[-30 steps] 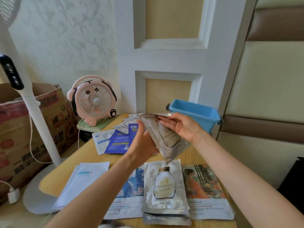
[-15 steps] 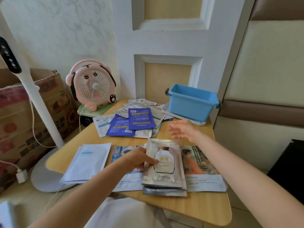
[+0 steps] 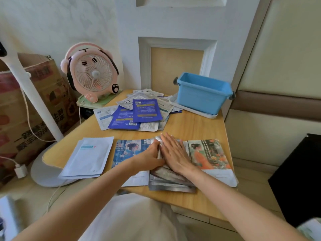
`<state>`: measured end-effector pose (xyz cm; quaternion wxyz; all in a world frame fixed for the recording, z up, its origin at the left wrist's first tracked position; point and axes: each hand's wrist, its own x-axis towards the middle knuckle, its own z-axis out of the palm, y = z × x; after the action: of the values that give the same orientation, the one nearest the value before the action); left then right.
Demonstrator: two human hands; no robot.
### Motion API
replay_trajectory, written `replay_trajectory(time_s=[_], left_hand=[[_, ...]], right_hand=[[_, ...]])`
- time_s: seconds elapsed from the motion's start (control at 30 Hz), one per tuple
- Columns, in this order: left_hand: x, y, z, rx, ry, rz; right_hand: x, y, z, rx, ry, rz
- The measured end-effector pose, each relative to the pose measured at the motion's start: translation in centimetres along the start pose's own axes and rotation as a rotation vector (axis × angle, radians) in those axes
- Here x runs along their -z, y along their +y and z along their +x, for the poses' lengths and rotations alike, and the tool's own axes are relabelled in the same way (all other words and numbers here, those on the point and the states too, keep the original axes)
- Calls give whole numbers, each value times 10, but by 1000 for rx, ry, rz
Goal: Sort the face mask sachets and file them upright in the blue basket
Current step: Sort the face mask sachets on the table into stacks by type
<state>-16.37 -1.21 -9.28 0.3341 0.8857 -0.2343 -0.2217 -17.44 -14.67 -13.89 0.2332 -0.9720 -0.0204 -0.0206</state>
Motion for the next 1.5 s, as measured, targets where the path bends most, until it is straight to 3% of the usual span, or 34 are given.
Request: replay_trajectory(time_s=[0.33,0.4,0.47,0.6,0.73,0.87,0.93,1.0,1.1,1.17,1.23,1.3,1.43,1.5], left_hand=[[-14,-13,-17,-38,27,-271],[-11,-11,-16,-36,36,-332],[-3,-10,-10,-25,107,-368],[27,-20,17,-19,319,-94],[52,-40,60,34,392,342],[61,-50,85,59,321,381],[62,-50,84,34,299,416],[65,-45,76,-56,429,444],[73,-21,56,-306,796,160],[80,1,43,-276,788,-342],[85,15,36,-184,652,-766],[87,17,31,-126,586,-873],[85,17,26,-135,579,-900],[86,19,23,-148,531,-855]], right_hand=[[9,-10,3,-16,-77,-201],[20,-11,14,-46,-2,-23],[35,-12,32,-172,122,337],[60,-12,76,-438,176,843],[54,-18,109,-573,105,978],[38,-30,125,-630,32,887],[43,-37,125,-585,49,981],[66,-46,120,-447,119,1197],[116,-61,102,-36,52,1481],[141,-63,91,185,57,1485],[155,-58,85,167,253,1258],[158,-49,80,7,357,1024],[140,-42,69,-121,-14,988],[134,-44,66,-113,0,1047]])
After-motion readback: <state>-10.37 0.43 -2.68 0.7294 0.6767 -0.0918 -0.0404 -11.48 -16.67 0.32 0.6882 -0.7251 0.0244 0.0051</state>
